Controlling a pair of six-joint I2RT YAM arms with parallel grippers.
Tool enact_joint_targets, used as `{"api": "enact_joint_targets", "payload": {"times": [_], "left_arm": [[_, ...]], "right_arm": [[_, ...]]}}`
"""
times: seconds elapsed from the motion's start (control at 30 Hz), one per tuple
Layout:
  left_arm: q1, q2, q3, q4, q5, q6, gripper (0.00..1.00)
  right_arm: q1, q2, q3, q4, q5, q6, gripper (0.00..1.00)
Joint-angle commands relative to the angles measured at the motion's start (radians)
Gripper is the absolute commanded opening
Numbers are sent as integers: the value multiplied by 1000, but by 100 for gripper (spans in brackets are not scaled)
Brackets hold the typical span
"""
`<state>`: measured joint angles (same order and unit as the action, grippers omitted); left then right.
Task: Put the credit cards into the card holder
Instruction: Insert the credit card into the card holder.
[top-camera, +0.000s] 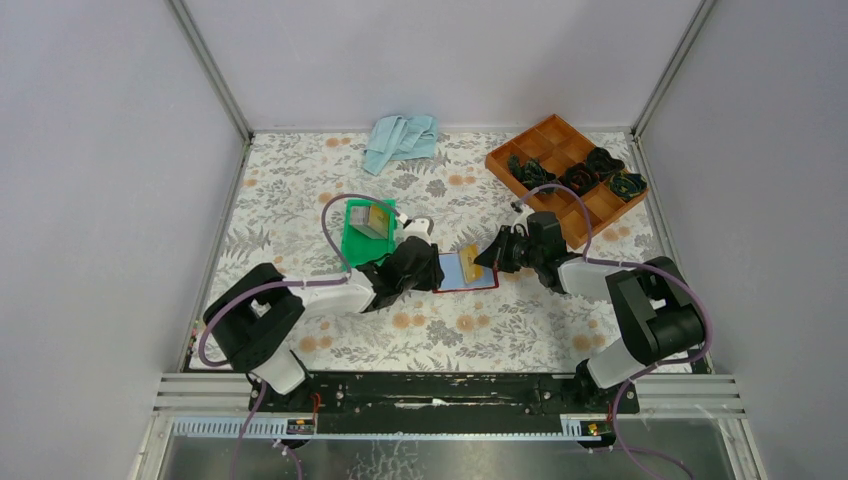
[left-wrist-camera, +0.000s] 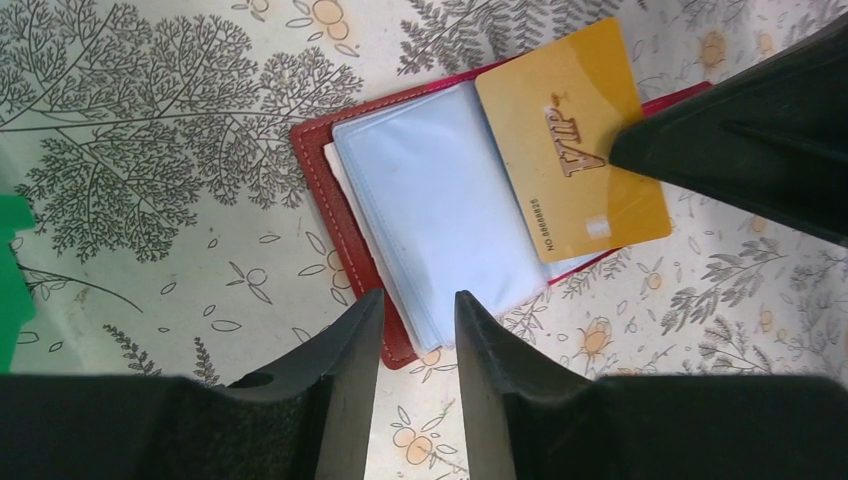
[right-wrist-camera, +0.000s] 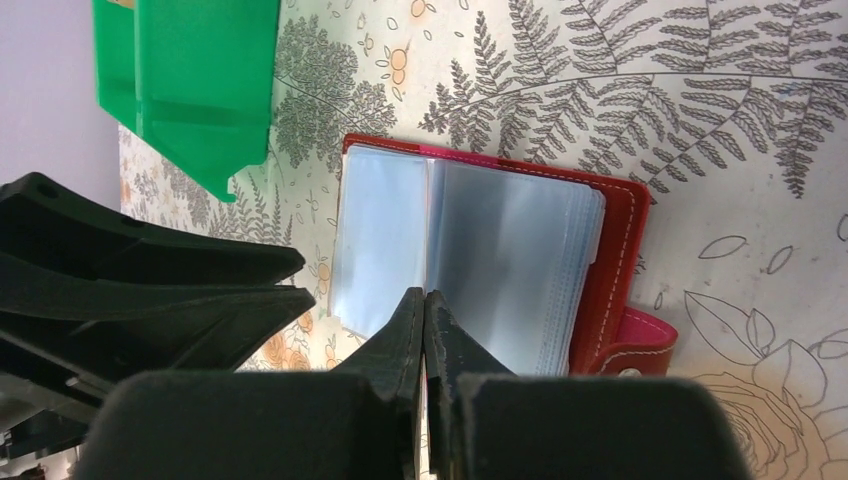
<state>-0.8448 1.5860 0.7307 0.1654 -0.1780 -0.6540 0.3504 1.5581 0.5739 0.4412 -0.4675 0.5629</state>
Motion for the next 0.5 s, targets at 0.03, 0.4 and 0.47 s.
{"api": "enact_joint_targets", "payload": {"times": [0.03,0.4,0.47], "left_arm": [[-7,24,-22,73,-43,-5,40],[-7,66,-6,57,-51,-3,39],[-7,73,-3,53,-51,-3,38]], "right_arm": [[-7,12,15,66,-41,17,0],[-11,21,-2,85,-45,27,0],[-13,23,-3,86,-45,27,0]]}}
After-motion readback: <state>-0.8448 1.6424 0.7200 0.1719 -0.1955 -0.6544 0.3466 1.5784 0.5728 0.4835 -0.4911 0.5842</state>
